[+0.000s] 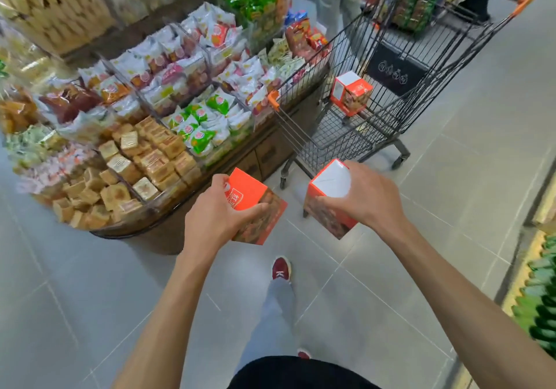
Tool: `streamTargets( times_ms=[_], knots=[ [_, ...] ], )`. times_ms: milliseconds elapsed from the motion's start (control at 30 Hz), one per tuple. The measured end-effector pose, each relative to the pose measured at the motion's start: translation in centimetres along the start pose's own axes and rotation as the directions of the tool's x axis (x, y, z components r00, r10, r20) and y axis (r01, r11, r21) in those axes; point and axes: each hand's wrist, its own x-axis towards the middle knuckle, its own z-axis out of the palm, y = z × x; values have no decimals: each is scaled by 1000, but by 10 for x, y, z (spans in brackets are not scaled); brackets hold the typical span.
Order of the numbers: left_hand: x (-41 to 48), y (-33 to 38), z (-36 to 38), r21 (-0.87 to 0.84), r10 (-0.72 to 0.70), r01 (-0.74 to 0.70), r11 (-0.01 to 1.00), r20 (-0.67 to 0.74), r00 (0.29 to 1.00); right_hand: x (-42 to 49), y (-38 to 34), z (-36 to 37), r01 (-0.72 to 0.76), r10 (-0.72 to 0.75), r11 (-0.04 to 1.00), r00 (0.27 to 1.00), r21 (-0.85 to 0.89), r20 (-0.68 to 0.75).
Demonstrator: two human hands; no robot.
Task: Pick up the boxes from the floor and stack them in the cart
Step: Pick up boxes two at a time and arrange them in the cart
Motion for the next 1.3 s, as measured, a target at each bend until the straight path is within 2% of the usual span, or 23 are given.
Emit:
streamTargets(
  times_ms=[233, 400, 567, 867, 1133, 1300],
  knots=[
    [142, 62, 17, 45, 167, -172, 984, 89, 982, 103, 25, -12, -193, 192, 981, 981, -16, -39],
    [240, 108, 34, -20, 260, -260, 965, 149, 954, 170, 43, -23, -309, 307, 951, 947, -14, -90],
    [319, 149, 60, -14, 343, -349, 937, 220, 913, 227, 69, -30, -411, 412, 911, 909, 26, -61],
    [441, 244, 136, 68, 284, -328, 942, 358, 890, 344, 139, -60, -471, 477, 872, 879, 133, -8],
    [528, 321, 200, 127, 253, -339, 932, 440, 862, 423, 200, -63, -523, 521, 851, 852, 51, 58],
    [581, 358, 258, 157, 282, -407, 900, 502, 817, 450, 223, -56, -578, 578, 816, 815, -15, 45]
  ],
)
